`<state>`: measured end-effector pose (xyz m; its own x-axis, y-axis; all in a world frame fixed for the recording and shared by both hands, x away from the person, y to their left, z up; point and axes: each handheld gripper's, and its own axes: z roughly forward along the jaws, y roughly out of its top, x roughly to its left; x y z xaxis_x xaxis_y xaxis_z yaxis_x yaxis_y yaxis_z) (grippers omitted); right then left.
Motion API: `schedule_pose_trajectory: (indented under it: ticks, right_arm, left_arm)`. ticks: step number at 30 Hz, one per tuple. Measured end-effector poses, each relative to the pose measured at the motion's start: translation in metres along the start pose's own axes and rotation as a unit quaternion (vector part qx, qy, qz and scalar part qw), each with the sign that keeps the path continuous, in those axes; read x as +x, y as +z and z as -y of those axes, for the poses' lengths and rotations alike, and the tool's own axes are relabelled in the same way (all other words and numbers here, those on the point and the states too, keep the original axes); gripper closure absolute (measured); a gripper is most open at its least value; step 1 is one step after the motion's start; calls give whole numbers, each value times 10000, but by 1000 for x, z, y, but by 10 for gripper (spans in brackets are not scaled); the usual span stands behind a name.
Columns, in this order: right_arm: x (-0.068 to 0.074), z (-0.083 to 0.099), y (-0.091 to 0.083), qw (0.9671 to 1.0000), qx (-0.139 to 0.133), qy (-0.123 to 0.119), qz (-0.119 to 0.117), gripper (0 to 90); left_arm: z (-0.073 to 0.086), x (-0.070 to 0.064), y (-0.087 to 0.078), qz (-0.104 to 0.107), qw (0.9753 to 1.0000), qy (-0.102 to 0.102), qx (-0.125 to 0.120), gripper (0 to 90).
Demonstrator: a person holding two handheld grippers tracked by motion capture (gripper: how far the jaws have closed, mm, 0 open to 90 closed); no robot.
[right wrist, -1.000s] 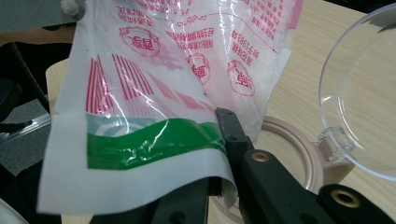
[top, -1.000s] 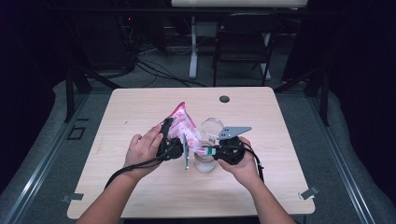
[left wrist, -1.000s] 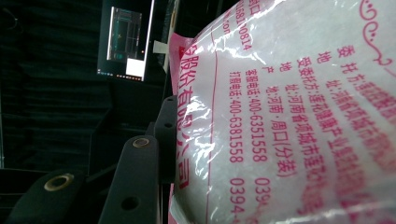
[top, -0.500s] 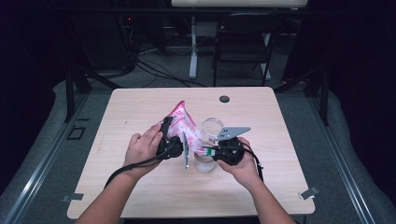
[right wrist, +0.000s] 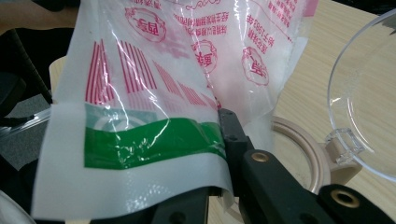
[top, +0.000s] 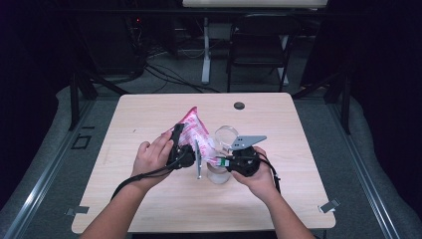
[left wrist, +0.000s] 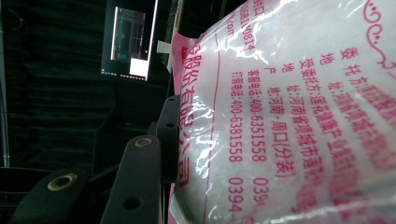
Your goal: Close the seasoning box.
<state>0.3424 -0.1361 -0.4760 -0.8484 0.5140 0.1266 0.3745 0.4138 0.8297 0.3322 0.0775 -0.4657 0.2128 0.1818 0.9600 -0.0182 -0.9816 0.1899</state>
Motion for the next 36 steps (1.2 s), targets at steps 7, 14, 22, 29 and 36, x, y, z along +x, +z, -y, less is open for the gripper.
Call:
schedule_pose_trajectory:
  ticks: [7,14,22,29,36]
  right_arm:
    - [0,0,0,10000,-10,14,-22,900]
    - [0,0,0,10000,-18,16,-28,900]
    - [0,0,-1,10000,-26,15,-15,900]
    - [-1,0,-1,10000,-24,14,-24,900]
    - [-2,0,-1,10000,-45,35,-8,900]
  left_arm:
    - [0,2,0,-23,10000,27,-24,642]
    - [-1,3,0,-52,10000,55,-43,643]
    - [-1,3,-1,-58,9999,88,-47,643]
    - [-2,3,-2,-84,9998,172,-70,643]
    - [-2,3,-3,-138,9996,219,-101,653]
